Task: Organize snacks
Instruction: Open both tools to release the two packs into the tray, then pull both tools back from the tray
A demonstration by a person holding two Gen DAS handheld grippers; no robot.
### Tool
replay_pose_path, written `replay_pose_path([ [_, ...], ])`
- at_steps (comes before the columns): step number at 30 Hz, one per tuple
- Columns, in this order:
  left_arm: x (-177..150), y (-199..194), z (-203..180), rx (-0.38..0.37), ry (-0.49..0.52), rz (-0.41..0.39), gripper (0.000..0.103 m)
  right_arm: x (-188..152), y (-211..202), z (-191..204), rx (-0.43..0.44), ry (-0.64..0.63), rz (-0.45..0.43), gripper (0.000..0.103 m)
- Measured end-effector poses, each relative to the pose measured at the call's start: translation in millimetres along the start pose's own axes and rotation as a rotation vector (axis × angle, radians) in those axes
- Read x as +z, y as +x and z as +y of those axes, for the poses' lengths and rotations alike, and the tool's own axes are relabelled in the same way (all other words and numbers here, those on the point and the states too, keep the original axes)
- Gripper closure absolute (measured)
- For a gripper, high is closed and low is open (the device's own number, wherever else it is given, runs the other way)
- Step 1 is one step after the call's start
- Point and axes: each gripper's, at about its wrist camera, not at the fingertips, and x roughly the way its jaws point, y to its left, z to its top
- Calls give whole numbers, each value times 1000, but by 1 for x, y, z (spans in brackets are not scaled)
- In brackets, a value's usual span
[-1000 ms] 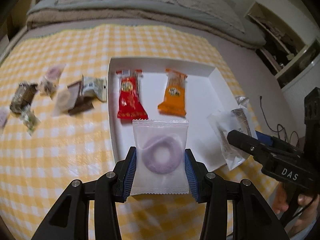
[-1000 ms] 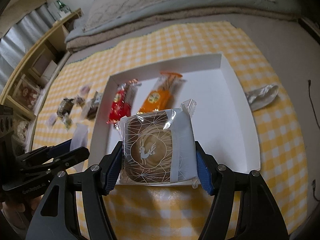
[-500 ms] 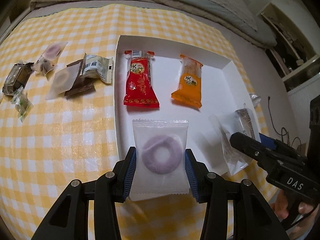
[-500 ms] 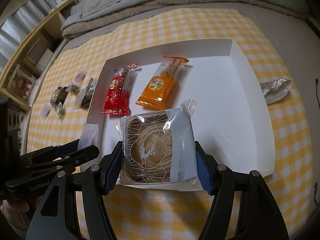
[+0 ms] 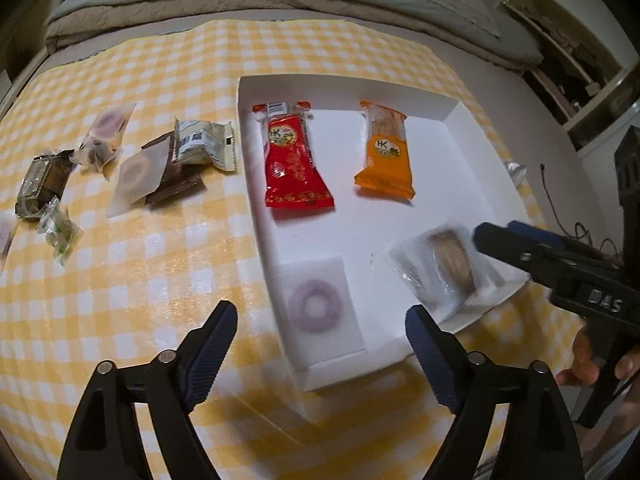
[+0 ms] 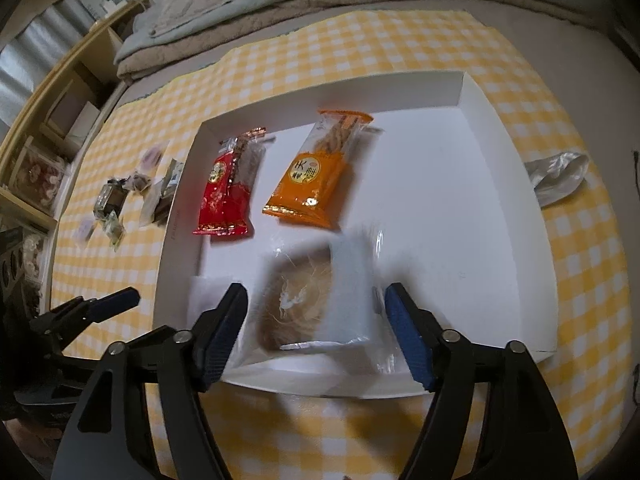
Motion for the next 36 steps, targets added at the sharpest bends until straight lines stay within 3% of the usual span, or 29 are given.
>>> replay_pose_path([
  [2, -2, -2, 2, 5, 0, 2, 12, 0, -4, 0, -15, -10, -15, 11],
  [7, -6, -5, 6, 15, 2, 10, 3, -6, -11, 1, -54, -58, -20, 0],
  [23, -7, -22, 13, 19, 6, 2, 0, -25, -23, -2, -126, -95, -21, 0],
  [36, -8, -88, 37, 18, 5, -98, 0, -25, -66, 14, -114, -97, -122, 0],
])
